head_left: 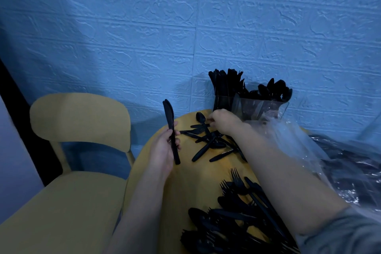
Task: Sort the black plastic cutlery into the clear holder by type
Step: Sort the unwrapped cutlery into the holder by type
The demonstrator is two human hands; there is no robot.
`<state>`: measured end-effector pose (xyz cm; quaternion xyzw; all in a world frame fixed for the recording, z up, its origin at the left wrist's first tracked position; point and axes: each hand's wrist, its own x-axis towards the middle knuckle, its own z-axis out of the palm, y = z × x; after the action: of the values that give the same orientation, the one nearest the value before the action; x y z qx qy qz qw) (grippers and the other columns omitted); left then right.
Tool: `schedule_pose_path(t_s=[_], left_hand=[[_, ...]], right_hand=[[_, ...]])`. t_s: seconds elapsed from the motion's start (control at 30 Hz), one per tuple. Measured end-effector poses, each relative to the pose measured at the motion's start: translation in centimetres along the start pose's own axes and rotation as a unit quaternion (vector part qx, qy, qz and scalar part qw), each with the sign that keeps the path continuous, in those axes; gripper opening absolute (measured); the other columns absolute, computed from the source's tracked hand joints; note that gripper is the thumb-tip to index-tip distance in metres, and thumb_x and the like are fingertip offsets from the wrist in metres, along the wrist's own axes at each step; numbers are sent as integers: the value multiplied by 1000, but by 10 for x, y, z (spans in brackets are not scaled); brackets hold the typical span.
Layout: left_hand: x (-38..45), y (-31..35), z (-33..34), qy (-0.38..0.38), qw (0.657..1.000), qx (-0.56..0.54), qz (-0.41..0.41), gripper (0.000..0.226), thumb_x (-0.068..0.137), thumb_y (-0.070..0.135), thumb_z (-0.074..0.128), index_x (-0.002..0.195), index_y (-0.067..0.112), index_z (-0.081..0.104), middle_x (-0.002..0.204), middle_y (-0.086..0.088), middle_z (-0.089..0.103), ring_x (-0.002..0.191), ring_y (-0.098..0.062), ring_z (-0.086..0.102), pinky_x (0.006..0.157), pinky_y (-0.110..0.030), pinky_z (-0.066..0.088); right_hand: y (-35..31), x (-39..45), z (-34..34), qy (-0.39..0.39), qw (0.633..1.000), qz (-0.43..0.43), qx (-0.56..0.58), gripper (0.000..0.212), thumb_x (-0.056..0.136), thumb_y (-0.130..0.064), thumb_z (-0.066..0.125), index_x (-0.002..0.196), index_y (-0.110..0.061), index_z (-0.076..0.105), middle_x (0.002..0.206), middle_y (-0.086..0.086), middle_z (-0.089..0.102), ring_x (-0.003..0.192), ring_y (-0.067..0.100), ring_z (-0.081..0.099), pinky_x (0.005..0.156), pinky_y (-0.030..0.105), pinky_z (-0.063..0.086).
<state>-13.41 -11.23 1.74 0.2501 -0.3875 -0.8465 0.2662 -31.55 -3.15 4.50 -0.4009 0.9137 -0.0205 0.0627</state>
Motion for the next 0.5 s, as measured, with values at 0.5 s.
schedule_pose_path(t_s=[0.5], left_hand=[[-5, -3, 7, -51, 997, 51, 28, 29, 101, 10, 35, 115, 10, 60, 68, 3, 51, 50, -6, 44, 51, -19, 39]], right_hand=[[29, -37, -21, -14, 997, -46, 58, 7, 87, -16, 67, 89, -22, 65, 95, 0, 62, 89, 17, 58, 78, 27, 46]])
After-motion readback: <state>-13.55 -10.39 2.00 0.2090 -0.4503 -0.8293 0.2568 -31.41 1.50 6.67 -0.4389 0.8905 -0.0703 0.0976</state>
